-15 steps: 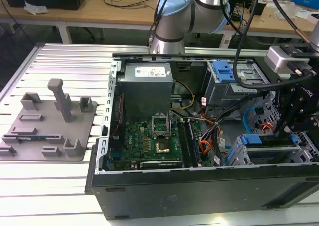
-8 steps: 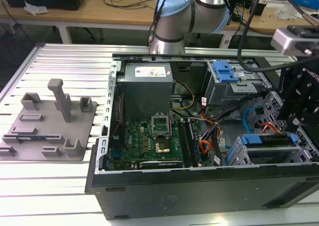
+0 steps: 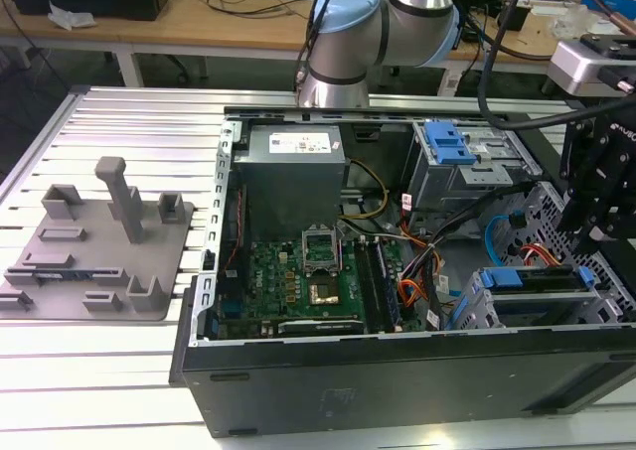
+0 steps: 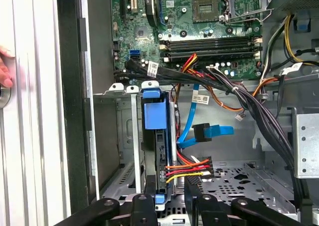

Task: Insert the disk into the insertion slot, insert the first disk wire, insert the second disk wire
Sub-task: 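Insert the second disk wire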

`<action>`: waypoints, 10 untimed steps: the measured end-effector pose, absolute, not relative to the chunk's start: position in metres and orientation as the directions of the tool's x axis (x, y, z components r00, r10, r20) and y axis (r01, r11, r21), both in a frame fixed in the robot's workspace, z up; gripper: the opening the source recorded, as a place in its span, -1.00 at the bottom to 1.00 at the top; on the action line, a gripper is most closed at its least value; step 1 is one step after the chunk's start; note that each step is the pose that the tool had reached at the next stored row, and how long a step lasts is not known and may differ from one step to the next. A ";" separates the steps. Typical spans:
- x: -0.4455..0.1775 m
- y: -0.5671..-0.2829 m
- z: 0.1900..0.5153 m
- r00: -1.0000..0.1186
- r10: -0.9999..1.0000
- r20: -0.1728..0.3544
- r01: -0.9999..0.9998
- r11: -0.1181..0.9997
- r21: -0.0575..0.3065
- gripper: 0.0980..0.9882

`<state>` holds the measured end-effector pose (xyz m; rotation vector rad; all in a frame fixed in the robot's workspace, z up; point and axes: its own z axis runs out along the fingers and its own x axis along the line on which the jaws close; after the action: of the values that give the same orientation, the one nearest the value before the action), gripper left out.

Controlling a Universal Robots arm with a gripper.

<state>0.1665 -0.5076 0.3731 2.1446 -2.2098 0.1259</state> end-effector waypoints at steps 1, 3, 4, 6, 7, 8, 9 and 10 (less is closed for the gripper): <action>0.167 -0.508 0.373 -0.031 -0.995 0.099 -0.999 0.029 -0.017 -0.40; 0.167 -0.508 0.373 -0.031 -0.995 0.099 -0.999 0.029 -0.017 -0.40; 0.167 -0.508 0.373 -0.031 -0.995 0.099 -0.999 0.029 -0.017 -0.40; 0.167 -0.508 0.373 -0.031 -0.995 0.099 -0.999 0.029 -0.017 -0.40; 0.167 -0.508 0.373 -0.031 -0.995 0.099 -0.999 0.029 -0.017 -0.40; 0.167 -0.508 0.373 -0.031 -0.995 0.099 -0.999 0.029 -0.017 -0.40; 0.167 -0.508 0.373 -0.031 -0.995 0.099 -0.999 0.029 -0.017 -0.40; 0.167 -0.507 0.373 -0.031 -0.995 0.100 -0.999 0.029 -0.017 -0.40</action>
<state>0.1666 -0.5073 0.3732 2.1444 -2.2096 0.1263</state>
